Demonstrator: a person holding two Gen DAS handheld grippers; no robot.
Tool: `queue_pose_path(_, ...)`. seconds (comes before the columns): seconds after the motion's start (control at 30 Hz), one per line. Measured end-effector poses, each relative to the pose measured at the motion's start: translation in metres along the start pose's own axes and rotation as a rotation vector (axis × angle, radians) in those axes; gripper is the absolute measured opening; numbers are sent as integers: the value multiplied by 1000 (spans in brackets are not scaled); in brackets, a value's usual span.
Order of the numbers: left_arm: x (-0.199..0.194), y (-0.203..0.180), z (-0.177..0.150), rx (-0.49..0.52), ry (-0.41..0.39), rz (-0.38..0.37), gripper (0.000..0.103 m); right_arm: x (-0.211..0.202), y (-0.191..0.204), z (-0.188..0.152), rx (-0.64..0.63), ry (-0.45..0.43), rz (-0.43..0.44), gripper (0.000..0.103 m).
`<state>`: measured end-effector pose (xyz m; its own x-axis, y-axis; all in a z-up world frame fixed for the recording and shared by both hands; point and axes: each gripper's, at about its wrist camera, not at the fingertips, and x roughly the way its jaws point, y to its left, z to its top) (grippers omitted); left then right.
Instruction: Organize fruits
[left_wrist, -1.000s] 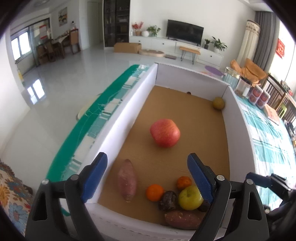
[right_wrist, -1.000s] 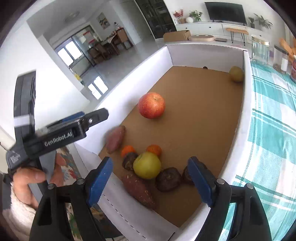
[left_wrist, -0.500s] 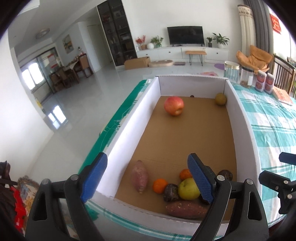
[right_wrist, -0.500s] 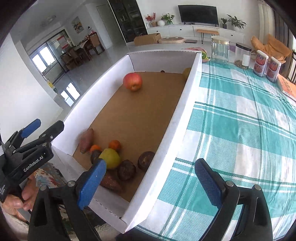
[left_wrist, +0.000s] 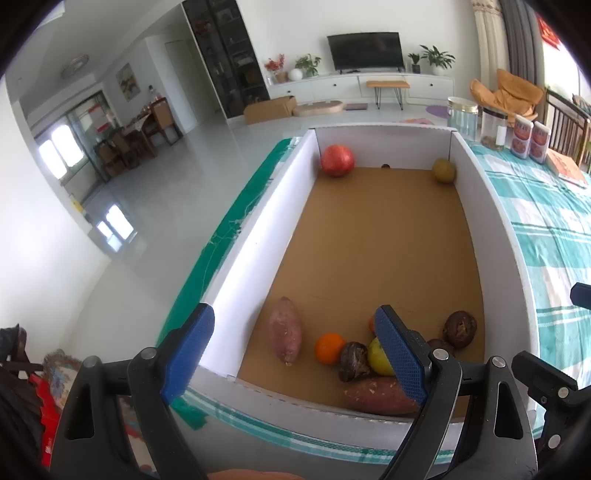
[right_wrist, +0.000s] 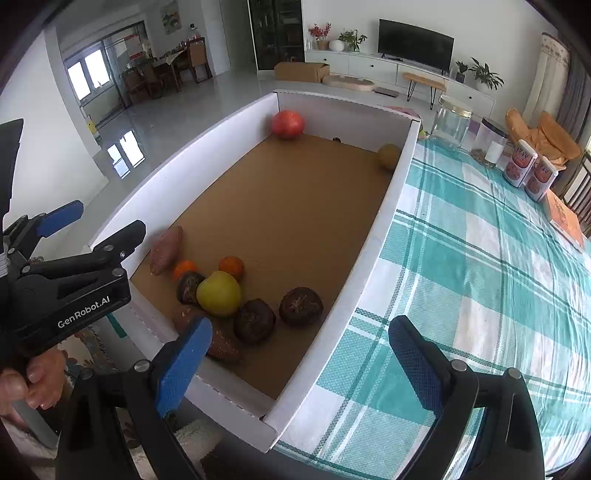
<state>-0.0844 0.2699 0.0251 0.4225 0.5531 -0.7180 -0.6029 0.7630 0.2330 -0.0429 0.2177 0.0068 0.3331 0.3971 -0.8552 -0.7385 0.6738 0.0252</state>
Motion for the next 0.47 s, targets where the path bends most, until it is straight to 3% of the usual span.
queue_pose_path(0.47, 3, 11, -7, -33, 4, -79, 93, 5, 11, 0, 0, 2, 6, 96)
